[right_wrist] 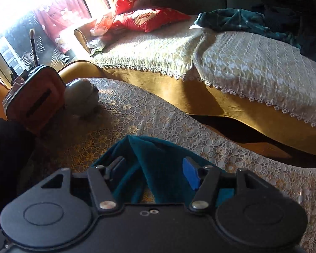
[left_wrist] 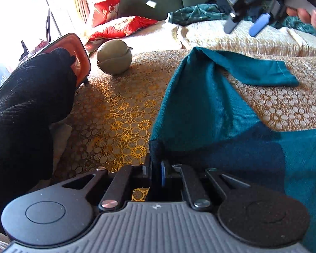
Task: Fold clothes
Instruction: 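Lower the sweater onto the table and open both grippers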
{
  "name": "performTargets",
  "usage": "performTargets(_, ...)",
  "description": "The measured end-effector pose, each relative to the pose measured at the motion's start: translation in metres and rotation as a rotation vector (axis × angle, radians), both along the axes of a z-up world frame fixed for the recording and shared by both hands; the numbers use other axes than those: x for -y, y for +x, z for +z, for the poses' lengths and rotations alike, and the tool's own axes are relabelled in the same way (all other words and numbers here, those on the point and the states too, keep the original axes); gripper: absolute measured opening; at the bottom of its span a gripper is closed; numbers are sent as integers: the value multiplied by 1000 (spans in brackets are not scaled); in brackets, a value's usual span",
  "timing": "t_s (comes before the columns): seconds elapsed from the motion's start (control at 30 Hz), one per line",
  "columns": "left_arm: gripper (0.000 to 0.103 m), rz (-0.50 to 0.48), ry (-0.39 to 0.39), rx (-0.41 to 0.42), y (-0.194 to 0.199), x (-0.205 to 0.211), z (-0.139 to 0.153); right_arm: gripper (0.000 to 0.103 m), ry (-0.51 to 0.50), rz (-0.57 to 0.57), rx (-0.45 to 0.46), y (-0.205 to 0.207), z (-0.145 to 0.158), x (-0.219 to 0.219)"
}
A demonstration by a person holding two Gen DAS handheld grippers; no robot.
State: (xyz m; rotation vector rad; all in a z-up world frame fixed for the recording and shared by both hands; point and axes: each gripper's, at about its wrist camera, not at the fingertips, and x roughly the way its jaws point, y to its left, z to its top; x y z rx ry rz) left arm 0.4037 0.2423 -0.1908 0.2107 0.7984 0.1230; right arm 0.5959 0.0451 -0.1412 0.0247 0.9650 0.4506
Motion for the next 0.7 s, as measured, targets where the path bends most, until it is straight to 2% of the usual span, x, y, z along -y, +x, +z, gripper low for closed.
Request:
performTargets(0.13,13,53,4,1,1,-7,9,103,-79,0,-6,-17,-4,41)
performTargets(0.23,14,86,-45,-22,1,-14,16,103,-113,1,-24,-36,-3,72)
performTargets(0.33,14,94,-39,28,-13,-11,35,103,-154,-15,-44,-54,-4,100)
performTargets(0.47,15,129,-95,109,-41,-12,60,103,-66,-93,-95,-56,-8,121)
performTargets(0.53,15,121,-98,116,-52,-10,61,103,-11,-134,-124,-51,-13,122)
performTargets(0.6,15,86,-89,121,-60,-4,57,103,20,-163,-157,-44,-21,117)
performTargets(0.7,15,-2,-52,92,-60,17,42,103,17,-158,-159,-32,-32,100)
